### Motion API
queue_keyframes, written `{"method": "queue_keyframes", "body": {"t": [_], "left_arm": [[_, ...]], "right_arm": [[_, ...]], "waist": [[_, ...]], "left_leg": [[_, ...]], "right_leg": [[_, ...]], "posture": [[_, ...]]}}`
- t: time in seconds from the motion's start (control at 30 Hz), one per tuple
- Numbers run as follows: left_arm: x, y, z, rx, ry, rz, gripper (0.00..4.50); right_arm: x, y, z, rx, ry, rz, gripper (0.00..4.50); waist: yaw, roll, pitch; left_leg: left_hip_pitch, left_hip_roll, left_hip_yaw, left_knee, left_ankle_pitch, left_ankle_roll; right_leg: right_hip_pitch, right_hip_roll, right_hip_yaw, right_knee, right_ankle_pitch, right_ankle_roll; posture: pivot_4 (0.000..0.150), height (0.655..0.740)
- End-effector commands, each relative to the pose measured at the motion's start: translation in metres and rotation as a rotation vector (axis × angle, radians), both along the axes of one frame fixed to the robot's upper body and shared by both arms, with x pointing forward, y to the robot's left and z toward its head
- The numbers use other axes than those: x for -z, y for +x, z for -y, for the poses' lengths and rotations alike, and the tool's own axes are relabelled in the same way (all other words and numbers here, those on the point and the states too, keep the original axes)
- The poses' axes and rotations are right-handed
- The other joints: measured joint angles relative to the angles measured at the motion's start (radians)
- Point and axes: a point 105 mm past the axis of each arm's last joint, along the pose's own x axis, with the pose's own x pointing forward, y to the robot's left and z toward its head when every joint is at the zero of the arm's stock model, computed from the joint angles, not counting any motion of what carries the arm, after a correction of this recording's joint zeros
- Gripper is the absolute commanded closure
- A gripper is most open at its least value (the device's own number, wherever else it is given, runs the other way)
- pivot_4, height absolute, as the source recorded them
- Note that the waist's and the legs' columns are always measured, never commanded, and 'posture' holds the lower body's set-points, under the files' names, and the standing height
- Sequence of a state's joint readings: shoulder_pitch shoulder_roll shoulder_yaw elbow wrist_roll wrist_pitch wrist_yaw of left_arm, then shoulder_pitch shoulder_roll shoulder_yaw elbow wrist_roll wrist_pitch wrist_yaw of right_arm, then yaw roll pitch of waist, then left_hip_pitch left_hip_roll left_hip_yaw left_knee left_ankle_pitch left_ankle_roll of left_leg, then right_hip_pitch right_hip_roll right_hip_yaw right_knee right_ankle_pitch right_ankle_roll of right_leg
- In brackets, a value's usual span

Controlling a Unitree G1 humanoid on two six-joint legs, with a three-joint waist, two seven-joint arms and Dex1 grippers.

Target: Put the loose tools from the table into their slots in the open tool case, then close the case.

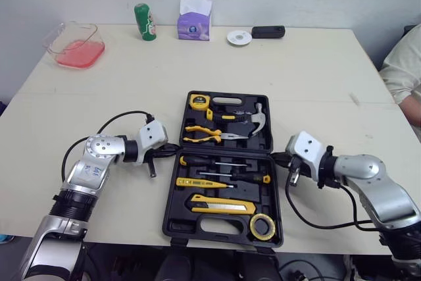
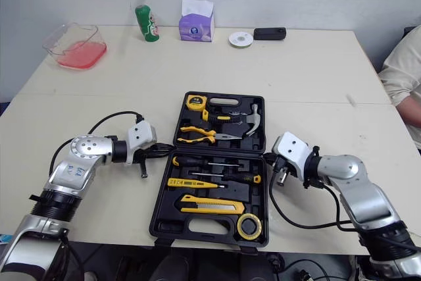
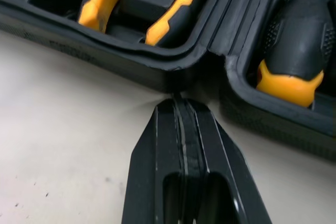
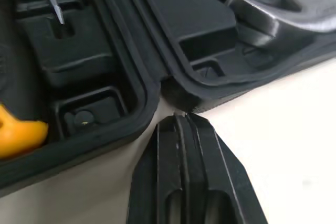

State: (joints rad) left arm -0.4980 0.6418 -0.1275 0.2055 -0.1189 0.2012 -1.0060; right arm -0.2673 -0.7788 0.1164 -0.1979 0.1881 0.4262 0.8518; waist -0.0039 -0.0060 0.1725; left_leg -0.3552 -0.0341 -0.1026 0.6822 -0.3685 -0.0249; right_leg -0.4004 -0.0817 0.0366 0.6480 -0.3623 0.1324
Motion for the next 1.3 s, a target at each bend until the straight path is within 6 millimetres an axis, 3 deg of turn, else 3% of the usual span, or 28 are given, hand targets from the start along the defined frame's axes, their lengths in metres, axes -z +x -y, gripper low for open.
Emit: {"method": "queue_keyframes", "body": {"t": [0.03,0.3,0.67,0.73,0.87,0.93,1.03,1.13,1.2,1.23,1.27,1.3], "left_arm": [[-0.009,0.000,0.012,0.012,-0.056,0.007,4.48],[-0.011,0.020,0.012,-0.080,-0.067,0.012,4.48],[-0.008,0.025,-0.002,-0.143,-0.051,0.013,4.48],[-0.008,0.022,-0.008,-0.157,-0.043,0.004,4.48],[-0.012,0.010,-0.046,-0.252,-0.004,-0.016,4.48],[-0.029,0.005,-0.056,-0.297,-0.083,-0.048,3.83],[-0.056,0.003,-0.058,-0.350,-0.219,-0.110,2.61],[-0.072,0.013,-0.053,-0.433,-0.288,-0.160,1.30],[-0.072,0.024,-0.052,-0.531,-0.274,-0.179,0.30],[-0.069,0.028,-0.051,-0.572,-0.258,-0.196,0.00],[-0.067,0.030,-0.050,-0.598,-0.246,-0.208,0.00],[-0.066,0.032,-0.046,-0.607,-0.256,-0.242,0.00]], "right_arm": [[-0.018,0.005,-0.020,-0.051,0.027,0.062,4.50],[-0.018,0.022,-0.016,-0.015,-0.011,0.072,4.50],[-0.012,0.025,-0.005,0.041,-0.058,0.089,4.50],[-0.014,0.023,0.001,0.054,-0.072,0.093,4.50],[-0.020,0.018,0.029,0.137,-0.125,0.091,4.50],[-0.027,0.012,0.036,0.176,-0.072,0.052,4.50],[-0.043,0.009,0.034,0.209,0.045,0.002,3.46],[-0.060,0.017,0.023,0.265,0.172,-0.032,2.01],[-0.065,0.025,0.015,0.314,0.239,-0.069,0.92],[-0.066,0.028,0.009,0.331,0.274,-0.095,0.39],[-0.068,0.030,0.005,0.341,0.295,-0.114,0.02],[-0.069,0.033,0.000,0.356,0.328,-0.141,0.02]], "waist": [[-0.001,0.000,0.000],[0.001,0.000,0.000],[0.001,0.000,0.000],[0.001,0.000,0.000],[-0.005,0.000,0.000],[-0.007,0.000,0.000],[-0.001,0.000,0.000],[0.000,0.000,0.000],[0.000,0.000,0.000],[-0.002,0.000,0.000],[-0.003,0.000,0.000],[-0.004,0.000,0.000]], "left_leg": [[0.000,0.000,0.000,0.000,0.000,0.000],[-0.002,-0.005,0.001,0.001,0.000,0.000],[-0.002,-0.007,0.001,0.002,0.000,0.000],[-0.002,-0.007,0.001,0.002,0.000,0.000],[-0.001,-0.008,0.001,0.000,0.000,0.000],[-0.001,-0.008,0.001,-0.001,0.000,0.000],[-0.002,-0.008,0.000,0.000,0.000,0.001],[-0.002,-0.009,0.000,0.001,0.000,0.001],[-0.002,-0.009,-0.001,0.001,0.000,0.001],[-0.002,-0.009,-0.001,0.001,0.000,0.001],[-0.001,-0.009,-0.001,0.000,0.000,0.001],[-0.001,-0.009,-0.001,-0.001,0.000,0.001]], "right_leg": [[0.000,0.000,0.000,0.000,0.000,0.000],[-0.010,-0.002,0.000,0.009,0.000,0.000],[-0.011,-0.011,-0.004,0.011,0.000,0.000],[-0.011,-0.011,-0.004,0.010,0.000,0.000],[-0.013,-0.012,-0.005,0.011,0.000,0.000],[-0.013,-0.012,-0.004,0.011,0.000,0.000],[-0.013,-0.012,-0.005,0.011,0.000,0.000],[-0.013,-0.012,-0.004,0.011,0.001,0.000],[-0.013,-0.012,-0.004,0.012,0.001,0.000],[-0.013,-0.012,-0.004,0.012,0.001,0.000],[-0.013,-0.012,-0.004,0.013,0.001,0.000],[-0.014,-0.012,-0.004,0.014,0.001,0.000]], "posture": [[0.150,0.7400],[0.150,0.7400],[0.150,0.7400],[0.150,0.7400],[0.150,0.7400],[0.150,0.7400],[0.150,0.7400],[0.150,0.7400],[0.150,0.7400],[0.150,0.7400],[0.150,0.7400],[0.150,0.7400]]}}
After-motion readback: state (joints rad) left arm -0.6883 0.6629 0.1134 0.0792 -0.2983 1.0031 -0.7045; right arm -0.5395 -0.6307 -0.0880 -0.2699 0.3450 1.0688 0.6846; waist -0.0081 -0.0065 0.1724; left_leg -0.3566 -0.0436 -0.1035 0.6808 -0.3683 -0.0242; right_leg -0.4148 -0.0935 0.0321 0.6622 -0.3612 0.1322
